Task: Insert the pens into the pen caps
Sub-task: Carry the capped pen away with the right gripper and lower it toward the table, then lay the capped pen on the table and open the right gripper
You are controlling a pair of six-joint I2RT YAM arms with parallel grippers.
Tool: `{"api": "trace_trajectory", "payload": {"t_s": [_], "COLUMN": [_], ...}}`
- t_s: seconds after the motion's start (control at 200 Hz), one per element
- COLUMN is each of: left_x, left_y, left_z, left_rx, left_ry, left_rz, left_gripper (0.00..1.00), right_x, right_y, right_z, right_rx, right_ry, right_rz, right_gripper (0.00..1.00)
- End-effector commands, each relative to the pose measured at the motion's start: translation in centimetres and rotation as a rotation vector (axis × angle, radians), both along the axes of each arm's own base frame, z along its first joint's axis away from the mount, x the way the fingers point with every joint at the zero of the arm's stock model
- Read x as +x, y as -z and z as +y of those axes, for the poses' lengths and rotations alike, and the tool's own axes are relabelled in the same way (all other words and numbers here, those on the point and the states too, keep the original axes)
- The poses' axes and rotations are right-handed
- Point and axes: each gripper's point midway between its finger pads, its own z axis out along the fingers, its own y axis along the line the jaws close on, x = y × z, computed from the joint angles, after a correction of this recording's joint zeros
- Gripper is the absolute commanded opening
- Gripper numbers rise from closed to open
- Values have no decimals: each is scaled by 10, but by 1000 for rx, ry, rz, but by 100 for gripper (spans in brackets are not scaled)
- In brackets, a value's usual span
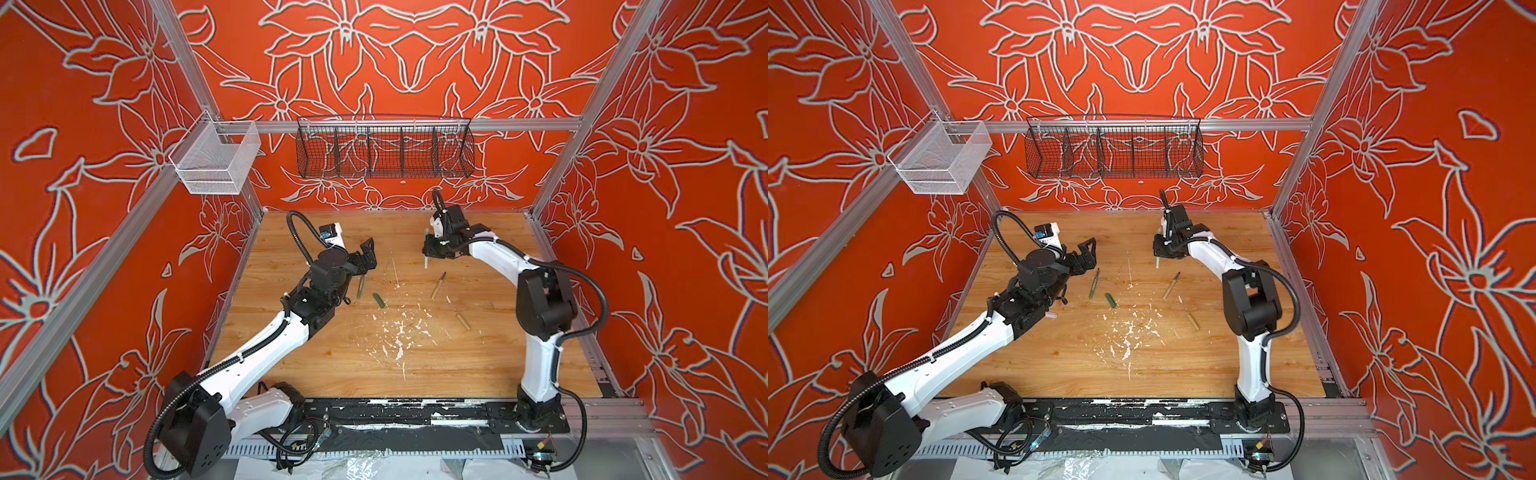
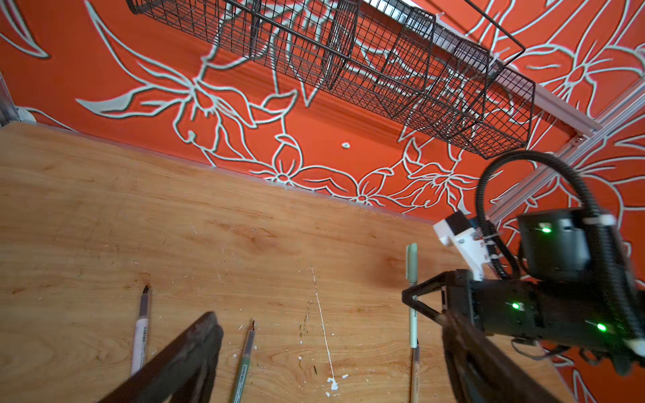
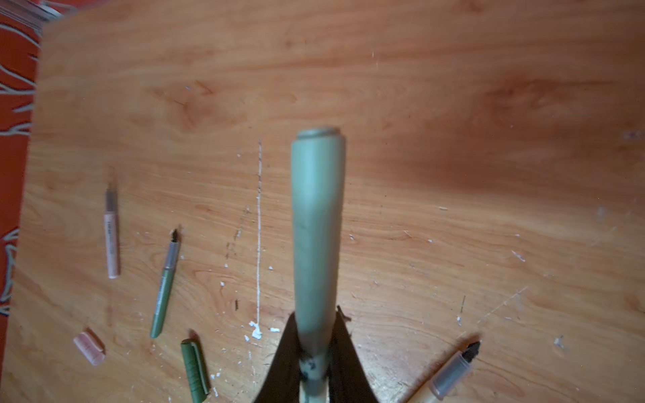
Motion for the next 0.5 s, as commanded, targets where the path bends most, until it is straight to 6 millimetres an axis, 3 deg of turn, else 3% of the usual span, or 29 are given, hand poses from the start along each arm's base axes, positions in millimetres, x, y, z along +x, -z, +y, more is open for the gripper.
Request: {"api": "trace_trajectory", "payload": {"t_s": [0.0, 0.265, 0.495], "left_x": [2, 5, 6], "left_y": [-15, -11, -10], "left_z": [-2, -3, -4], "left_rx": [-36, -43, -52], "left_ry": [11, 20, 34], "left_rz": [-24, -11, -1], "left_gripper": [97, 98, 98], "right_x": [-11, -6, -2], "right_y": [27, 62, 77], "right_z": [2, 9, 5], "right_rx": [-25, 3, -27], "right_ry": [-31, 23, 57], "right_rz": [139, 248, 279], "right_gripper": [0, 2, 6]}}
